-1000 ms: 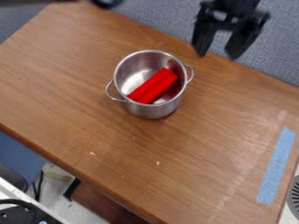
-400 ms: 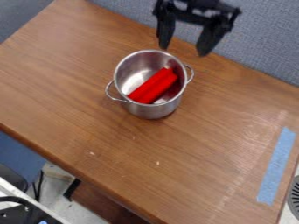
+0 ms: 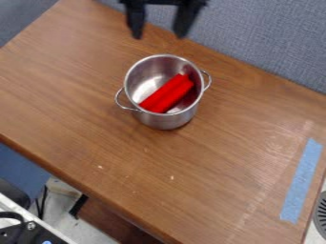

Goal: Move the red object from the metal pot to the table

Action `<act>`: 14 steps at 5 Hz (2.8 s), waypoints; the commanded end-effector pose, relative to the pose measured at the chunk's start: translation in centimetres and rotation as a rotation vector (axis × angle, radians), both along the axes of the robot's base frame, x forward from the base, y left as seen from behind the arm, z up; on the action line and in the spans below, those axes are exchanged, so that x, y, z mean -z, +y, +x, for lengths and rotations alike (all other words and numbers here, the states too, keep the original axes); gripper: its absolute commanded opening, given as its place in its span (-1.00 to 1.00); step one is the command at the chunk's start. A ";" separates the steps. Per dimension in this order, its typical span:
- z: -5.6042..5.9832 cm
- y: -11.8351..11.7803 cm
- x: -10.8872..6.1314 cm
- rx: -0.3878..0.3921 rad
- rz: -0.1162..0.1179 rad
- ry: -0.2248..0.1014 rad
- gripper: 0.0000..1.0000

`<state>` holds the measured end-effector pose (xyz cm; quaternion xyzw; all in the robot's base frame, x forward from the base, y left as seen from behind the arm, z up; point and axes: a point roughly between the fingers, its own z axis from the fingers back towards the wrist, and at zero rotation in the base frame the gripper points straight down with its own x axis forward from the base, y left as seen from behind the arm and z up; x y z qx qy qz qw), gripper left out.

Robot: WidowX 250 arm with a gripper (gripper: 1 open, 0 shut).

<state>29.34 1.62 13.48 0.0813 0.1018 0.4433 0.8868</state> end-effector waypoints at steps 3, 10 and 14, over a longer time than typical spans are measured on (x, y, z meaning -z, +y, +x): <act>5.4 2.9 1.5 -0.132 -0.004 -0.045 1.00; 3.3 4.1 6.6 -0.155 -0.134 -0.027 1.00; 4.5 -4.4 2.5 0.068 -0.151 -0.112 1.00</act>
